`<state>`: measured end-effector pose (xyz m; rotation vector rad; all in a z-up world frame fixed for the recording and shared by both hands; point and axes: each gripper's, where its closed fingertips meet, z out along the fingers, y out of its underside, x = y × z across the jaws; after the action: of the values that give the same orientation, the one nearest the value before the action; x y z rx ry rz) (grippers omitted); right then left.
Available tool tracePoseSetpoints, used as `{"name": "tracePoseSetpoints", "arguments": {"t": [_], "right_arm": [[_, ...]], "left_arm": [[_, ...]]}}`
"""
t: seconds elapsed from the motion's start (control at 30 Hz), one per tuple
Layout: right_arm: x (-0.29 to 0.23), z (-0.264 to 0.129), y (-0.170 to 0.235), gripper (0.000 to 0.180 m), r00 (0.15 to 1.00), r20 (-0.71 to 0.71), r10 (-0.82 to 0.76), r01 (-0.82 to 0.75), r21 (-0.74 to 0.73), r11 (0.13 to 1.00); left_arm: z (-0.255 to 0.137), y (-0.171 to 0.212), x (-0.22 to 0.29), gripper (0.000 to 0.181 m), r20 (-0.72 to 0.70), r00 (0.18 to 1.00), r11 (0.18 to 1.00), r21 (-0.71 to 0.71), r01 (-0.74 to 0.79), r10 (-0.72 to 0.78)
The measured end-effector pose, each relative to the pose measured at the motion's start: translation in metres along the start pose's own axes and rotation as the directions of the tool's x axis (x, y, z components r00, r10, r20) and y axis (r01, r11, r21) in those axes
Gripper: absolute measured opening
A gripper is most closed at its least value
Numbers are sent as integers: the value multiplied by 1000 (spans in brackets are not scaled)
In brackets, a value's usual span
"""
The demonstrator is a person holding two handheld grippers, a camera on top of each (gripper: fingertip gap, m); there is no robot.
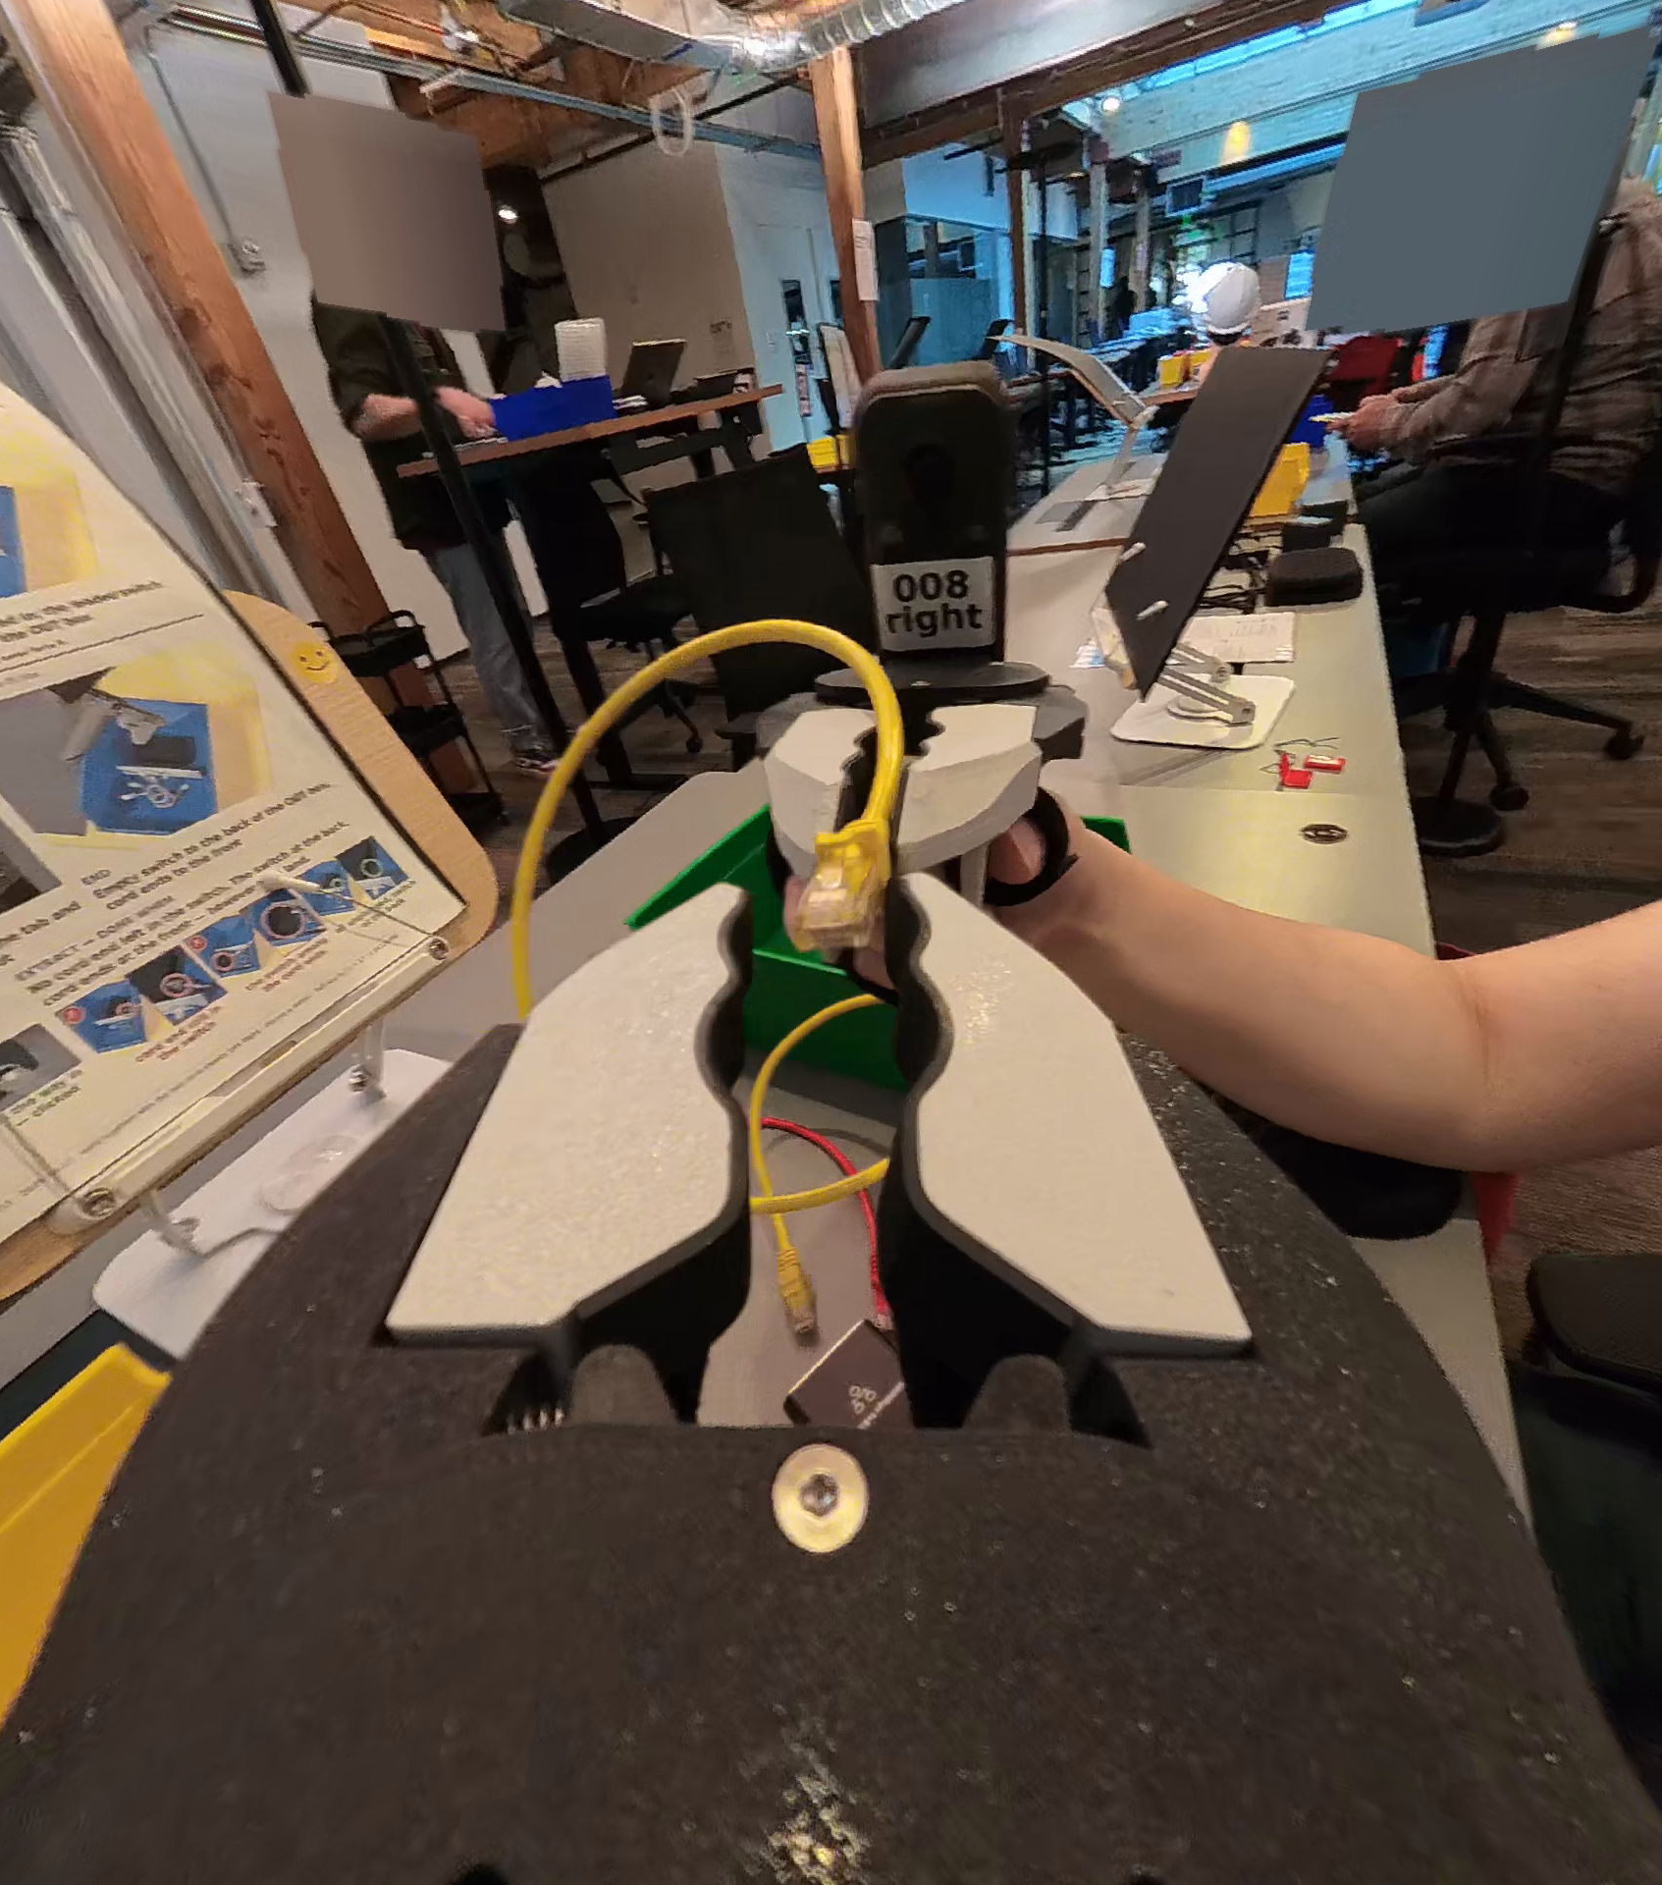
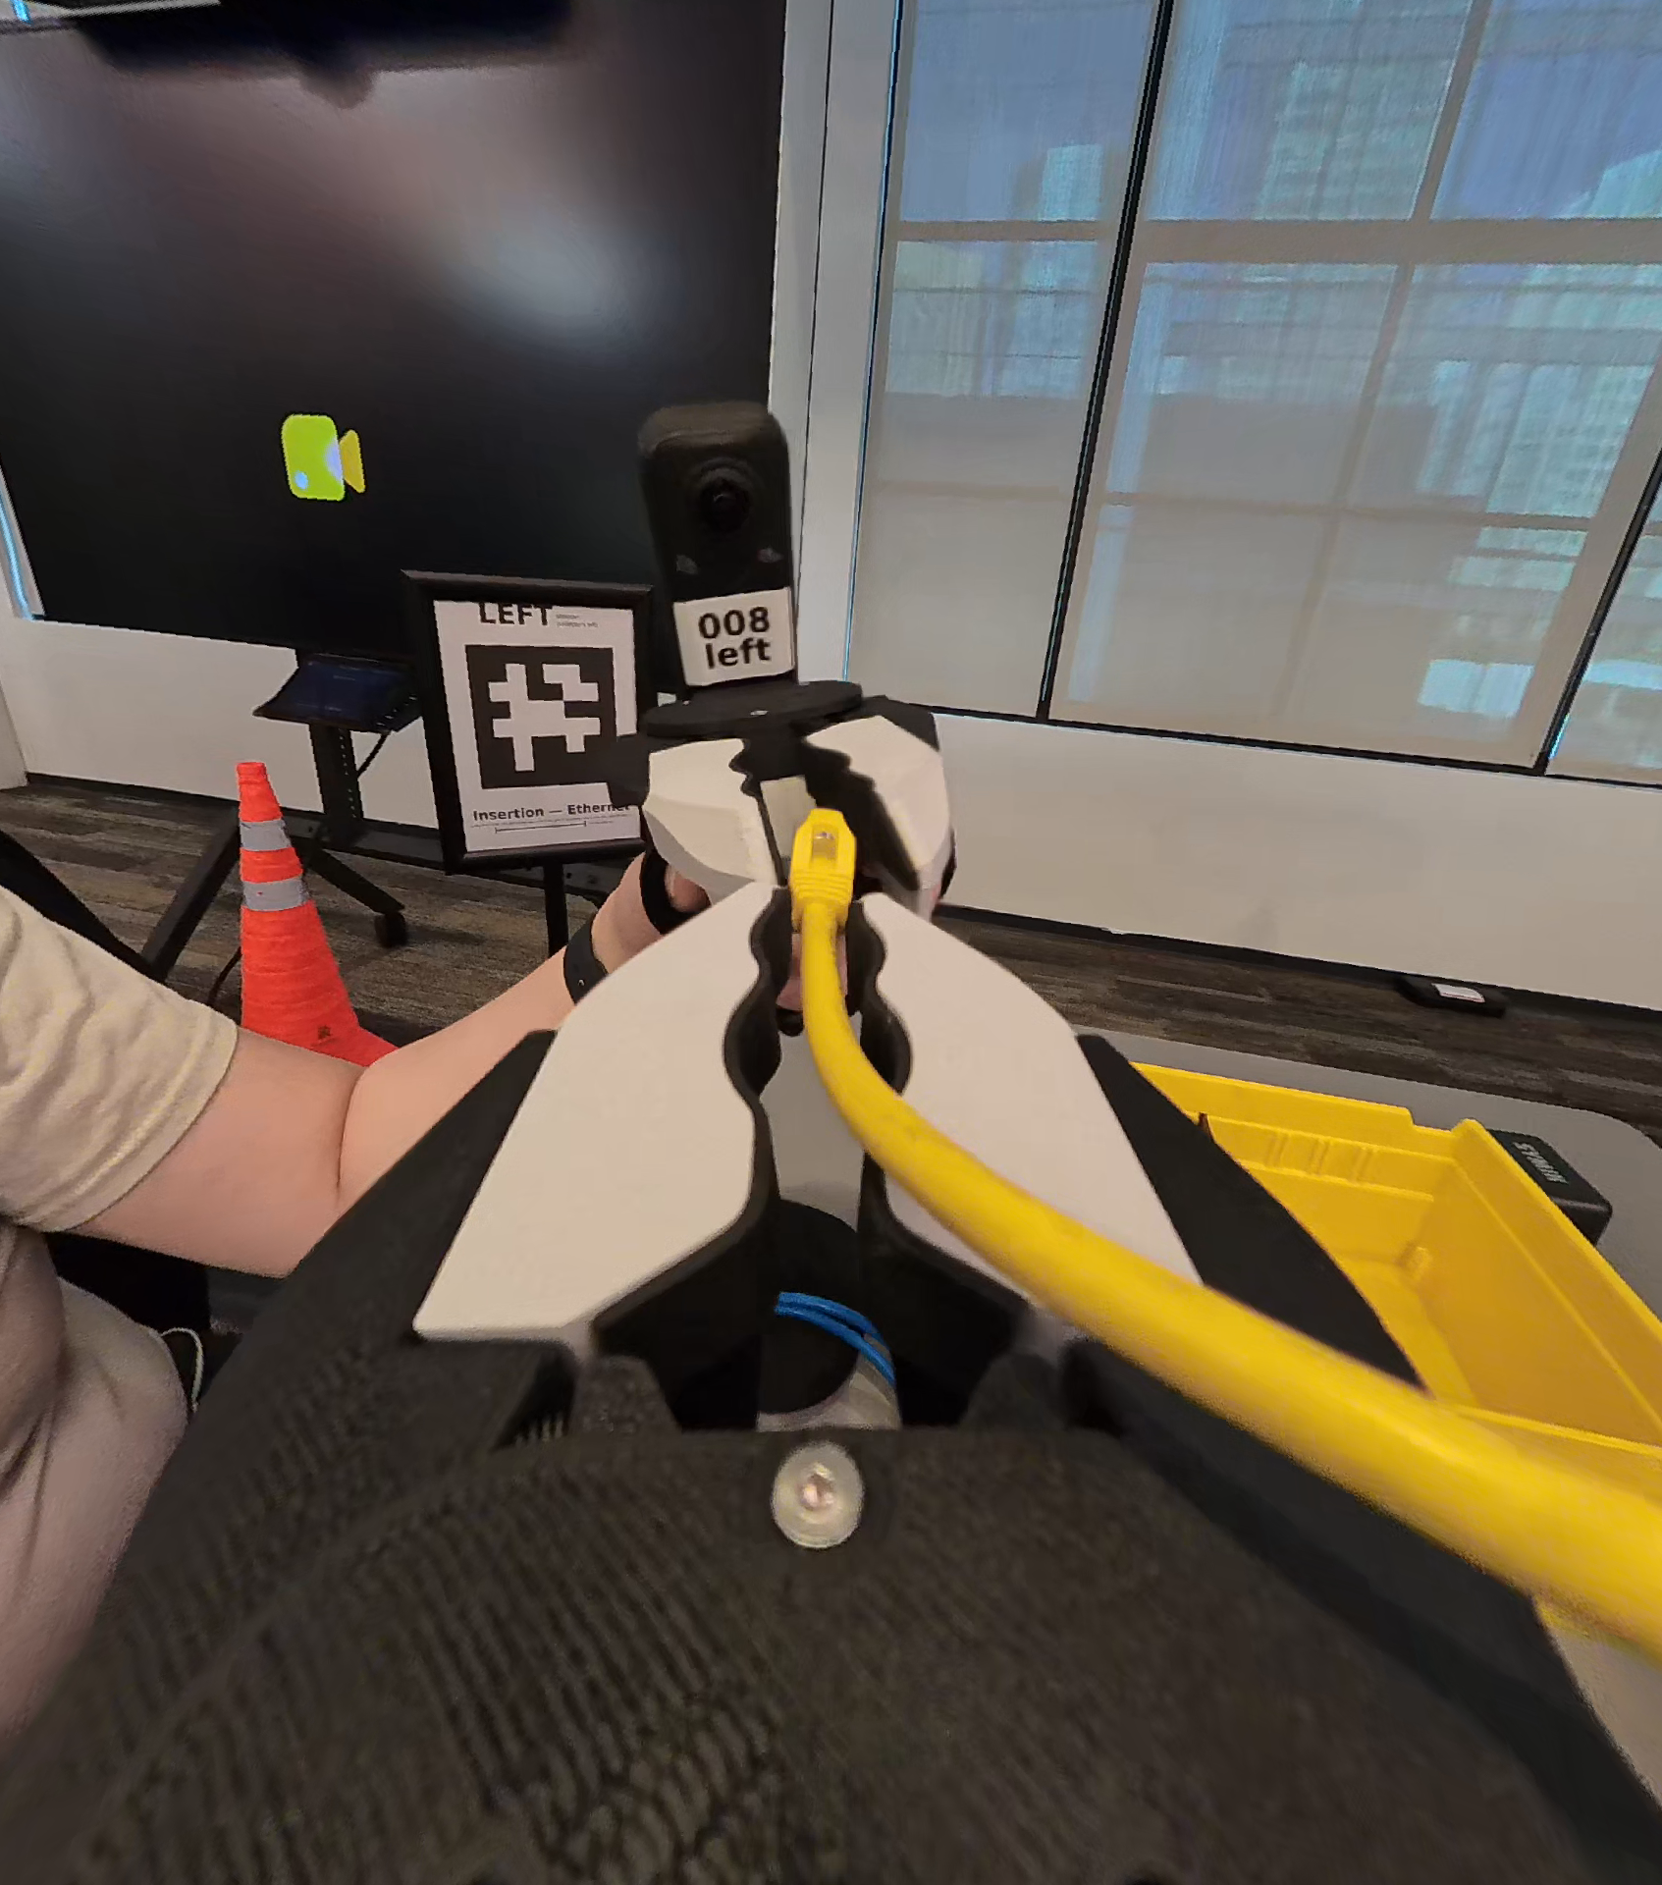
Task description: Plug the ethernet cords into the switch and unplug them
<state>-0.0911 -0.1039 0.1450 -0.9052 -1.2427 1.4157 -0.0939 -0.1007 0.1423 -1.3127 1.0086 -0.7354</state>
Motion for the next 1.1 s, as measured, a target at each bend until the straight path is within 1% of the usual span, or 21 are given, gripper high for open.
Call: {"name": "tracePoseSetpoints", "arguments": {"t": [0.07,0.13,0.23,0.33,0.43,0.5,0.57,0.63,0.67,0.73,0.8,0.9,0.97,1.1], "right_arm": [[1,-3,-2,11,1000,-4,0,0,8,1000],[4,-6,-3,11,1000,-26,-16,16,3,1000],[5,-9,-4,11,997,-48,-53,52,-17,998],[6,-9,-4,11,992,-79,-100,98,-31,995],[9,-9,-3,11,960,-146,-237,227,-82,970],[11,-10,-2,11,919,-191,-344,323,-132,937],[11,-11,-4,11,883,-218,-416,388,-161,908],[12,-13,-8,11,851,-249,-463,430,-176,886],[12,-15,-11,11,840,-260,-476,443,-179,879],[11,-18,-15,12,828,-272,-491,456,-183,871],[10,-22,-20,11,815,-285,-505,470,-184,863],[10,-26,-25,11,796,-302,-525,487,-196,851],[10,-28,-27,11,787,-307,-535,495,-205,845],[9,-32,-32,11,767,-323,-555,513,-213,832]], "left_arm": [[-5,0,-6,35,60,998,1000,12,0,-1],[-11,3,-6,36,76,997,999,29,14,-16],[-19,8,-2,37,65,996,997,63,55,-59],[-21,12,-2,37,57,994,994,62,89,-92],[-21,17,1,37,51,991,991,49,121,-124],[-19,31,5,40,54,985,986,3,164,-164],[-16,54,11,43,82,978,977,-73,199,-193],[-12,89,21,54,125,971,960,-166,224,-205],[-10,110,26,54,150,967,947,-221,234,-204],[-8,155,25,58,276,945,903,-335,268,-178],[-8,190,28,57,351,924,855,-422,300,-151],[2,220,37,58,372,911,800,-485,355,-178],[9,235,36,60,411,889,762,-504,407,-204],[22,258,28,72,518,824,680,-520,517,-231]]}}
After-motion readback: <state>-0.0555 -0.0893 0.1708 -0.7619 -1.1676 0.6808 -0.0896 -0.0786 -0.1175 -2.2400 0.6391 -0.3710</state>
